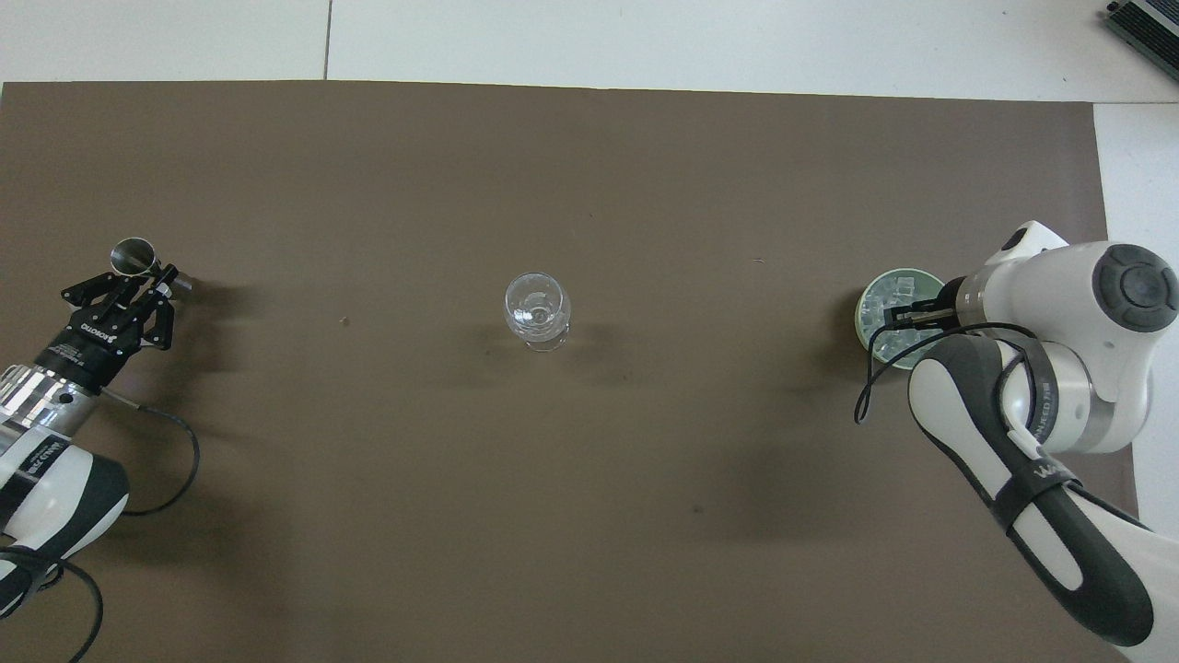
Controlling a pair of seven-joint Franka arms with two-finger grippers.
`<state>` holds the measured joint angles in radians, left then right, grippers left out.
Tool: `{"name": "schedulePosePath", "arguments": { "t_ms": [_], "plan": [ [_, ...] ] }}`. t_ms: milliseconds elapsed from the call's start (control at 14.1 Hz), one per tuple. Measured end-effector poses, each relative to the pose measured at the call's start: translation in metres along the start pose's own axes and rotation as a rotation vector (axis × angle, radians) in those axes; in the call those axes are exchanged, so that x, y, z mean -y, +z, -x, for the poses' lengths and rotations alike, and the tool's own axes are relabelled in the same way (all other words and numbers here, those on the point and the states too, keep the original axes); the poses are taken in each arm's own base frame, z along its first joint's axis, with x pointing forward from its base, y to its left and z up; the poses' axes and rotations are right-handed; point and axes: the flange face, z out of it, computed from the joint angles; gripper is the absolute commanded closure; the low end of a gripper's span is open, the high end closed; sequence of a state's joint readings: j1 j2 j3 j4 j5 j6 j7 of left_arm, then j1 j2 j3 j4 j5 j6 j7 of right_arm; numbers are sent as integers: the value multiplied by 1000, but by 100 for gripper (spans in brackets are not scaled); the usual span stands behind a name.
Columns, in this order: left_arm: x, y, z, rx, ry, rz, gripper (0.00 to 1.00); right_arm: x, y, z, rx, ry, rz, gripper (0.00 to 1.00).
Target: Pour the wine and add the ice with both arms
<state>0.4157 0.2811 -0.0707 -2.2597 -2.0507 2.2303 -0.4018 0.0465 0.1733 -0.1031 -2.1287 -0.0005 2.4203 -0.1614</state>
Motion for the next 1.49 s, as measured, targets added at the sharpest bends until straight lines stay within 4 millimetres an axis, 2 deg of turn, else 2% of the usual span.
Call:
{"name": "schedulePosePath", "arguments": {
  "t_ms": [284, 568, 781, 923, 1206, 1419, 1490],
  "plan": [
    [0, 3, -4, -2, -7, -2, 100, 0, 3, -1, -7, 11, -4, 52],
    [0, 4, -5, -3, -9, -2, 100, 0, 4, -1, -8, 31, -19, 80],
    [0, 4, -5, -3, -10, -2, 100, -1, 4, -1, -8, 35, -22, 88],
    [0, 4, -6, -4, -10, -2, 100, -1, 4, -1, -8, 36, -22, 100],
    [1, 4, -9, -8, -15, -3, 100, -1, 0, -3, -11, 38, -22, 100],
    [1, 4, -10, -9, -17, -4, 97, -3, -29, -14, -2, 64, -30, 100],
    [1, 4, -11, -10, -19, -4, 92, -3, -43, -18, -11, 78, -31, 100]
  ]
}}
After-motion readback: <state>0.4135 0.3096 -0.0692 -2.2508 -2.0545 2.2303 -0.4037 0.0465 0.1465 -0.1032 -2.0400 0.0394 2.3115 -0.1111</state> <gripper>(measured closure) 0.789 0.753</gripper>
